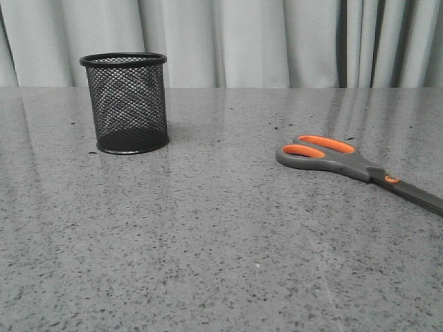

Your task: Put pen and scissors into bin

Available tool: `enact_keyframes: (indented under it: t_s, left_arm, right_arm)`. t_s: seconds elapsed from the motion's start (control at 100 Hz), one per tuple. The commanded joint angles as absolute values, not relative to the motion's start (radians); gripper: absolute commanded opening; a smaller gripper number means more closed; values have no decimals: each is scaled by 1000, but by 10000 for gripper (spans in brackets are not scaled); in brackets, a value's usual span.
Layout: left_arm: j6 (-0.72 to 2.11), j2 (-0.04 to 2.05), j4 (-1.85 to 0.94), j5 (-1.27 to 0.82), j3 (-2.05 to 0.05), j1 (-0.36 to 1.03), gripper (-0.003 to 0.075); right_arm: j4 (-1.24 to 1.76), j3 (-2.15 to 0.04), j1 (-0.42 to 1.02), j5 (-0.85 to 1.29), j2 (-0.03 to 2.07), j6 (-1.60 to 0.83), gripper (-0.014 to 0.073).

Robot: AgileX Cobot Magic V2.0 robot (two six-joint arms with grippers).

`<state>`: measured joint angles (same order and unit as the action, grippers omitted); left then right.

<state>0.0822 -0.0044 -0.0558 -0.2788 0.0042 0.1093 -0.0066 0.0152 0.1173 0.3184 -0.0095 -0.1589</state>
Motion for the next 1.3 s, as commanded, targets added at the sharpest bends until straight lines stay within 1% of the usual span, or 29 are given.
enact_keyframes:
  t_s: [0.0, 0.09, 0.15, 0.19, 0.26, 0.34, 0.45, 0.52, 0.66, 0.71, 0.75, 0.79, 0.86, 0.92, 0.94, 0.97, 0.99, 1.03, 1.04, 1.05, 1.08, 1.11, 1.16, 1.18, 1.23, 1.29]
  left_arm:
    - [77, -34, -61, -209, 29, 106, -20]
    - [77, -34, -11, -183, 29, 106, -20]
    - [60, -34, -44, -132, 29, 106, -20]
    - [44, -34, -113, -81, 29, 106, -20]
    - [36, -34, -270, 0, 29, 106, -20]
    - [32, -34, -552, 79, 29, 108, -20]
    - [32, -34, -821, 126, 29, 108, -20]
    - [32, -34, -883, 133, 29, 108, -20]
    - [32, -34, -885, 121, 15, 110, -11]
    - [34, -34, -848, 99, -4, 110, 20]
    - [45, -30, -809, 73, -25, 110, 60]
    - [58, -16, -755, 40, -69, 110, 109]
    - [78, 30, -653, -23, -152, 110, 197]
    - [78, 100, -591, -58, -227, 110, 261]
    - [78, 130, -573, -69, -255, 110, 282]
    - [78, 174, -562, -85, -305, 110, 310]
    - [78, 208, -557, -92, -325, 110, 318]
    - [78, 268, -549, -120, -387, 110, 328]
    - [81, 292, -546, -133, -409, 110, 327]
    - [86, 305, -537, -140, -420, 110, 326]
    - [99, 369, -513, -170, -464, 110, 318]
    - [105, 421, -484, -212, -520, 110, 295]
    - [106, 517, -431, -278, -597, 108, 244]
    - [106, 570, -394, -318, -629, 107, 222]
    - [104, 649, -338, -381, -705, 107, 183]
    - [82, 767, -264, -491, -794, 107, 176]
  right_arm:
    - [-16, 25, 111, 286, -33, -165, -65]
    - [-16, 25, 111, 249, -33, -165, -65]
    - [-16, 25, 111, 171, -33, -165, -65]
    - [13, 25, 111, 93, -33, -162, -65]
    - [189, 25, 111, -51, -33, -109, -65]
    - [377, 25, 111, -190, -33, -92, -65]
    - [423, 25, 111, -304, -33, -90, -65]
    - [423, 23, 111, -320, -33, -75, -65]
    - [425, 22, 111, -391, -33, -32, -65]
    - [451, 8, 111, -431, -30, 69, -65]
    - [504, -11, 111, -440, -25, 135, -65]
    - [519, -35, 111, -412, -12, 174, -64]
    - [492, -104, 113, -322, 21, 174, -58]
    - [389, -176, 113, -245, 67, 174, -11]
    - [363, -200, 113, -224, 80, 174, 19]
    - [306, -232, 113, -201, 114, 174, 80]
    - [284, -257, 113, -186, 135, 174, 108]
    - [264, -304, 113, -146, 172, 174, 199]
    - [262, -312, 113, -138, 187, 174, 230]
    - [262, -321, 113, -131, 195, 174, 230]
    - [262, -362, 113, -79, 225, 174, 299]
    - [262, -397, 113, -24, 263, 174, 353]
    - [262, -457, 113, 91, 313, 174, 397]
    - [262, -488, 113, 153, 333, 174, 402]
    - [262, -527, 113, 231, 376, 174, 401]
    - [262, -568, 113, 309, 414, 174, 401]
